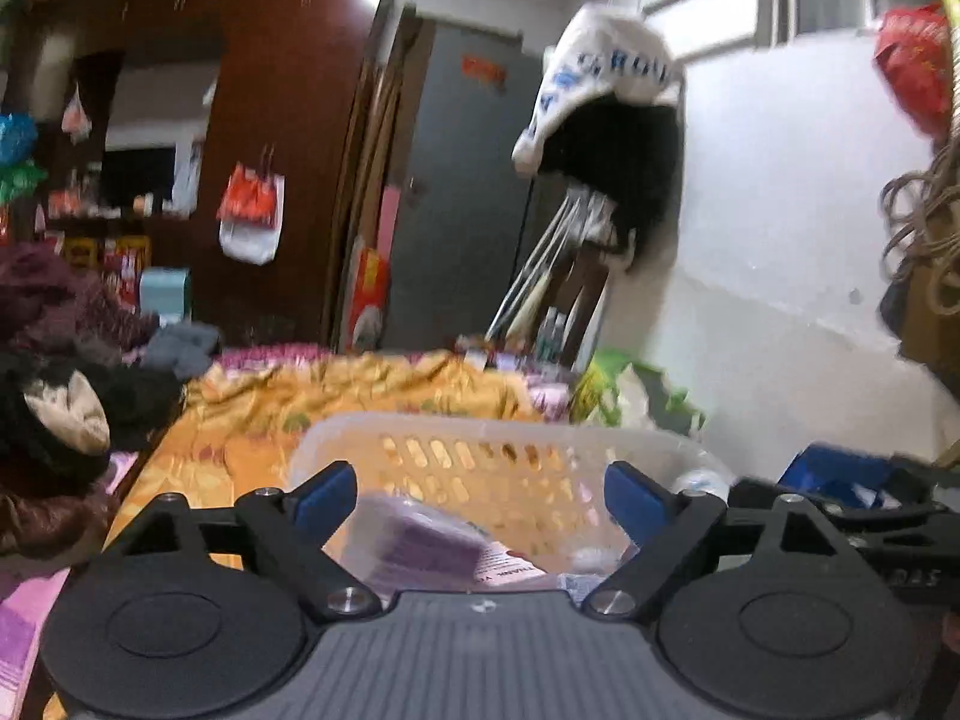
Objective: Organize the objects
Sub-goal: 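Carry both items over the white basket and open both tools, then grasp a red-and-white box with the left tool while the right tool grasps the red-netted ball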
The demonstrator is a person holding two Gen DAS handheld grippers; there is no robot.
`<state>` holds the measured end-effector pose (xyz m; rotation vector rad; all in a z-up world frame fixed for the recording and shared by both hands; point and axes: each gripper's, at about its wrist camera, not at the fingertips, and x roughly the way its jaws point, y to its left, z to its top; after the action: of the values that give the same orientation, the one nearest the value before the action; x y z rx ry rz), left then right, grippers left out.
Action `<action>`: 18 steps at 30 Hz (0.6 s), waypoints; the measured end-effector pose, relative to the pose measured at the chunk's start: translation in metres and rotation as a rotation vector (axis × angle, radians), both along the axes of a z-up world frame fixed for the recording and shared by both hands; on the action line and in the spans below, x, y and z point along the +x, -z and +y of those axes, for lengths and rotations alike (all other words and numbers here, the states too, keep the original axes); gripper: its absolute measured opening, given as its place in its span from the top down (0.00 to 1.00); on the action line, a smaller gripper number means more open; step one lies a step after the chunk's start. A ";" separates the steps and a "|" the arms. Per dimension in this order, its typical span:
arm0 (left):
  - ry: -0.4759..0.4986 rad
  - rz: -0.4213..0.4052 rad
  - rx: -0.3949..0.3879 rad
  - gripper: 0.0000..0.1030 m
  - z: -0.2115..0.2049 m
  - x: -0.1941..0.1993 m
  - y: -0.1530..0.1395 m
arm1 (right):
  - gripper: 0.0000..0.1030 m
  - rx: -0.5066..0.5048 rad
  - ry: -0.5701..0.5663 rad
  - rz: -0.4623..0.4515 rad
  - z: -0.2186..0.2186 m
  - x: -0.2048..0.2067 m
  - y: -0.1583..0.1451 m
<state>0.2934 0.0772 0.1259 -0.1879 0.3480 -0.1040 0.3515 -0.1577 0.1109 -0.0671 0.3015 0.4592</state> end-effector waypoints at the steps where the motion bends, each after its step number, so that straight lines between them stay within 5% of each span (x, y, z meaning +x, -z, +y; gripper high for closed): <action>1: 0.010 -0.026 -0.015 0.11 0.002 -0.016 0.000 | 0.00 0.024 -0.030 0.007 -0.005 -0.010 0.000; 6: 0.092 -0.088 0.035 0.09 -0.006 -0.086 0.024 | 0.00 0.086 -0.123 0.023 -0.030 -0.071 0.019; 10: 0.103 -0.034 -0.004 0.10 0.000 -0.091 0.052 | 0.00 -0.020 -0.225 0.090 -0.016 -0.106 0.061; 16: 0.086 0.018 0.018 0.10 0.008 -0.091 0.071 | 0.00 -0.034 -0.329 0.214 0.011 -0.098 0.099; 18: 0.087 0.026 0.033 0.10 0.004 -0.093 0.077 | 0.14 -0.034 -0.341 0.234 0.016 -0.094 0.105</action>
<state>0.2004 0.0810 0.0490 -0.1412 0.3837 -0.1812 0.2575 -0.1415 0.0060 -0.0990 0.5321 0.8032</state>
